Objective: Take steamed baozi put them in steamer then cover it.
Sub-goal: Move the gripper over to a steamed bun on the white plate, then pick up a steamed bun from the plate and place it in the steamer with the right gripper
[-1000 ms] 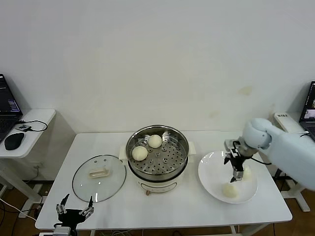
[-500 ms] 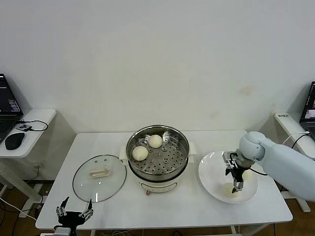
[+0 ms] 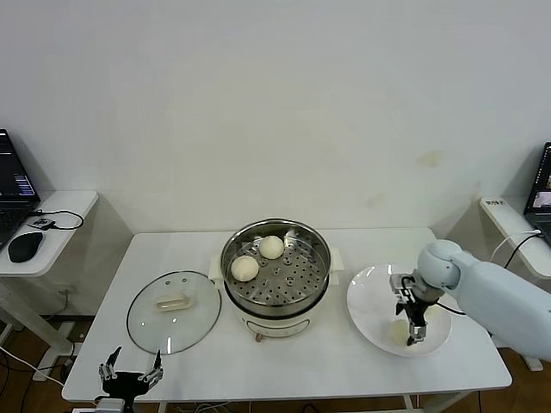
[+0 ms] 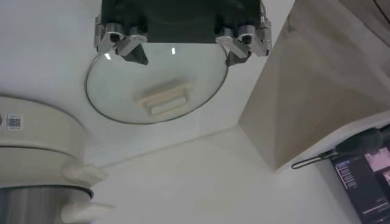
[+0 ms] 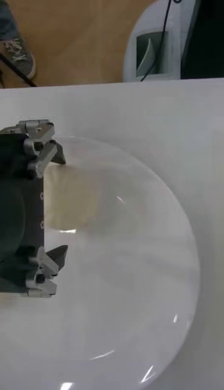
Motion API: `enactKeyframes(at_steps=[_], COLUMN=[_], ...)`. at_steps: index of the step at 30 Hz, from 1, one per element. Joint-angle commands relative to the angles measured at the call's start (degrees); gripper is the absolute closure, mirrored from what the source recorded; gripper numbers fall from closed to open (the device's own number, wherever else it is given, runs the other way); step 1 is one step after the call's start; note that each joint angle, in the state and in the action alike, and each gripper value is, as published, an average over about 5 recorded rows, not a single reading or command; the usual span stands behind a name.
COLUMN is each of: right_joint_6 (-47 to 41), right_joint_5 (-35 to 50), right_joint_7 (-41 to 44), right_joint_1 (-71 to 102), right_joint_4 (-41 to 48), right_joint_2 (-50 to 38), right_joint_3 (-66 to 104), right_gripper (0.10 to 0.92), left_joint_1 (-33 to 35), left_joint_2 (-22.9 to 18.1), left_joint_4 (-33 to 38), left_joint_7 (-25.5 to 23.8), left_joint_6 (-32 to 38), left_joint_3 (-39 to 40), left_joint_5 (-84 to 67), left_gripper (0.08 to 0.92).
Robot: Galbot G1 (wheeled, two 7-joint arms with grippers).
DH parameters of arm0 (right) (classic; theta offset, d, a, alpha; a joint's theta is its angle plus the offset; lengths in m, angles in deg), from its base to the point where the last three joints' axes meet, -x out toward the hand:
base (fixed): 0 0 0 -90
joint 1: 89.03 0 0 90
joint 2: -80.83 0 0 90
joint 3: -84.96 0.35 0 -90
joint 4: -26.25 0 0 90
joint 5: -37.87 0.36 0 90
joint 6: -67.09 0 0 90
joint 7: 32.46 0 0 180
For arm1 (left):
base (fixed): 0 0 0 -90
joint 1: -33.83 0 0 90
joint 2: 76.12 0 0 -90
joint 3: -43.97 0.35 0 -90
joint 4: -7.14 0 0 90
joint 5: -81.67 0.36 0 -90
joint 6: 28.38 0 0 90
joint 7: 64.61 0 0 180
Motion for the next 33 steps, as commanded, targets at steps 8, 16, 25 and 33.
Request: enactKeyframes(at_steps=[8, 16, 25, 33], right_joint_6=[0.25, 0.28, 0.41, 2.50], right_joint_5=[-0.47, 0.07, 5.38, 12.03], right_joint_7=[0.11, 0.74, 1.94, 4.76], right_joint_1=[1.13, 0.26, -7.40, -25.31], right_joint_4=[0.43, 0.56, -1.11, -3.02], right_joint_2=[-0.49, -1.12, -3.50, -0.35], right_joint_3=[0.81, 1.41, 3.27, -0.73], right_gripper=[0.314, 0.367, 0.380, 0.381], left_joint_1=[-0.12, -0.20, -1.15, -2.16], left_joint_2=[-0.08, -0.18, -0.30, -0.18], left_joint_4=[-0.26, -0.35, -0.56, -1.39], left_joint_7=[0.06, 0.13, 0.48, 1.79], left_joint_6=[0.01, 0.09, 0.30, 1.07], left_joint_3=[0.07, 0.23, 0.93, 0.81], left_joint_5=[0.10, 0.12, 0.45, 0.66], left_gripper=[0.177, 0.177, 0.177, 0.177])
